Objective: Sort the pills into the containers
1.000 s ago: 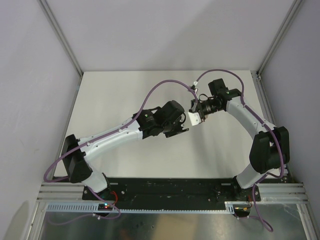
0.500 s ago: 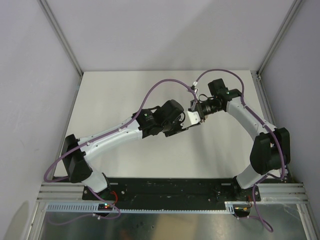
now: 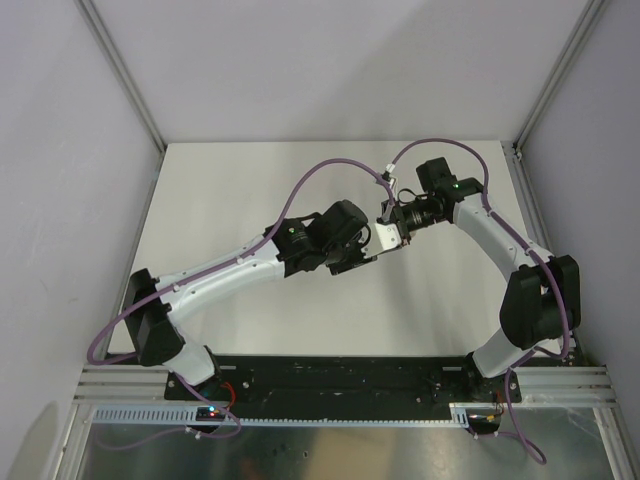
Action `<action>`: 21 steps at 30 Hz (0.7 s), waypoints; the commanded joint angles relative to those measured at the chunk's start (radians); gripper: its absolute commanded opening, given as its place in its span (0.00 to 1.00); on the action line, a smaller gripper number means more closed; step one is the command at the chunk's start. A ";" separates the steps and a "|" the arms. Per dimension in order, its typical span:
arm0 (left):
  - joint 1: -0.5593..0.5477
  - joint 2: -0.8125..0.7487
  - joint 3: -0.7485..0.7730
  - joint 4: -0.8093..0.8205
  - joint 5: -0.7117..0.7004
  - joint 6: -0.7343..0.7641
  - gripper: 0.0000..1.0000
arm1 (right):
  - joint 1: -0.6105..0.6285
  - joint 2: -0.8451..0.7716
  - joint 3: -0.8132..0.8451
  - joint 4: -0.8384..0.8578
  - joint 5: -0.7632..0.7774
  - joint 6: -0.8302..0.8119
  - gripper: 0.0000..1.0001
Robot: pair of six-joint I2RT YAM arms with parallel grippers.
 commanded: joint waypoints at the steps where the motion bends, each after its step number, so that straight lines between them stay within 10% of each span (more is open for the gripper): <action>1: 0.001 -0.011 0.027 0.029 0.022 -0.026 0.00 | 0.012 -0.027 0.022 0.001 -0.076 -0.029 0.00; 4: 0.000 -0.013 0.031 0.029 0.023 -0.027 0.04 | 0.007 -0.032 0.017 0.005 -0.086 -0.029 0.00; 16: 0.002 -0.034 0.033 0.030 0.017 -0.035 0.94 | -0.024 -0.068 -0.001 0.034 -0.097 -0.001 0.00; 21: 0.011 -0.068 0.026 0.030 0.033 -0.036 0.99 | -0.038 -0.080 -0.001 0.032 -0.085 -0.003 0.00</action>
